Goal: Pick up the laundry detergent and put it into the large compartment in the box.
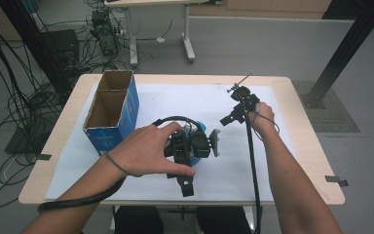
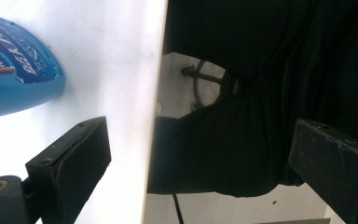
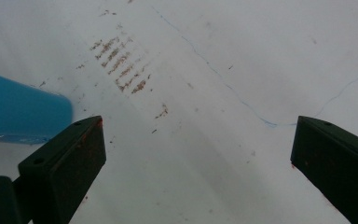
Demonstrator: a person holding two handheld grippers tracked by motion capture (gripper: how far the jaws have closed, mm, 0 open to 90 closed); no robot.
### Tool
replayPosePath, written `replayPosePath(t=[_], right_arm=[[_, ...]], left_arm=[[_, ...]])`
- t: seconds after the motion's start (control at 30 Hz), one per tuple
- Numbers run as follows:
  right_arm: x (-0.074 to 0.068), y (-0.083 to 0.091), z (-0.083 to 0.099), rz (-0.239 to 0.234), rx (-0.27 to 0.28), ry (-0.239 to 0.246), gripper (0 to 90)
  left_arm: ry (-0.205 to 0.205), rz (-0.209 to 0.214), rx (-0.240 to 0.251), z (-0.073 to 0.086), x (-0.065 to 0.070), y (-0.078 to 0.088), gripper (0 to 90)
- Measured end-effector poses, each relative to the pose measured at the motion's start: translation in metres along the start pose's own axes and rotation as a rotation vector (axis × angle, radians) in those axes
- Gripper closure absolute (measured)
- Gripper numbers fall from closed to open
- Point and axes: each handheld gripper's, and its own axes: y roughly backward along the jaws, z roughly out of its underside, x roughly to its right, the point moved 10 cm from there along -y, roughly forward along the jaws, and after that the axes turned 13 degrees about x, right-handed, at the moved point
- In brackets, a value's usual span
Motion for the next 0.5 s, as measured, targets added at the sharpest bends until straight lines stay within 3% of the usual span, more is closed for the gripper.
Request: replayPosePath(t=[0.5], right_arm=[[0.0005,0.0002,-0.0002,0.007,-0.001,0.005,3.2]], left_arm=[[0.01,0.005,0.002,0.0019,-0.0001,0.0012,5.7]])
